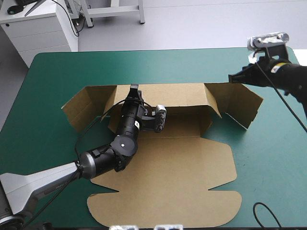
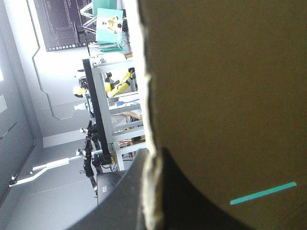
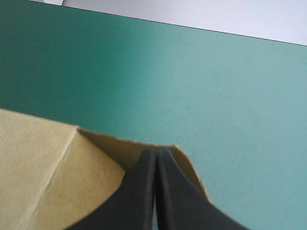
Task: Fold the box
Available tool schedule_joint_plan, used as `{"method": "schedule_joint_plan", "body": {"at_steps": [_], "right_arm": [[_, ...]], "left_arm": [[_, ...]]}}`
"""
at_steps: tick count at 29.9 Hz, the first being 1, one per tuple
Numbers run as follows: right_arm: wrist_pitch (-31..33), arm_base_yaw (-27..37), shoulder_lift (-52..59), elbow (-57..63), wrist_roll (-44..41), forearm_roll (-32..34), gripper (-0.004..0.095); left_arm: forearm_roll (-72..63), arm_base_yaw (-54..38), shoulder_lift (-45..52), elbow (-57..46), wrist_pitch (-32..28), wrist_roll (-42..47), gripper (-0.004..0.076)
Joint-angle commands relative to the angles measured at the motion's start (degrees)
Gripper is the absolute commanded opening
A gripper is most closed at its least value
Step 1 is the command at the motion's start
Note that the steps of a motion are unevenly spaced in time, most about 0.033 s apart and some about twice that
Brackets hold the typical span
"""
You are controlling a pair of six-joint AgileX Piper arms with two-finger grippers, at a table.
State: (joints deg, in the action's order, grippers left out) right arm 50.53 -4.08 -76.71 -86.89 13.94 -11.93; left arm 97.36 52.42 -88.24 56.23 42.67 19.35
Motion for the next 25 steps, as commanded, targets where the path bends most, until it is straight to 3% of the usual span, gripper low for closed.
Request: {"method": "schedule_joint_plan", "body": {"at_steps": [1, 12, 16, 25], "right_arm": [[-2.09, 0.51, -5.99, -8.82, 0.60, -1.47, -0.0014], [-3.06, 0.38, -20.85, -16.29, 1.14, -1.93, -0.0014], [0.93, 0.38, -22.47, -16.29, 1.14, -2.16, -0.0014], [17.25, 0.38, -22.71, -16.29, 1.63, -2.12, -0.0014]], "left_arm": [[7.56, 0.19, 2.26, 1.35, 1.58, 0.79, -0.0008], [7.56, 0.19, 2.26, 1.35, 1.58, 0.64, -0.0008], [7.56, 0.19, 2.26, 1.35, 1.58, 0.76, -0.0008], [7.44, 0.19, 2.26, 1.35, 1.48, 0.76, -0.0008]]}}
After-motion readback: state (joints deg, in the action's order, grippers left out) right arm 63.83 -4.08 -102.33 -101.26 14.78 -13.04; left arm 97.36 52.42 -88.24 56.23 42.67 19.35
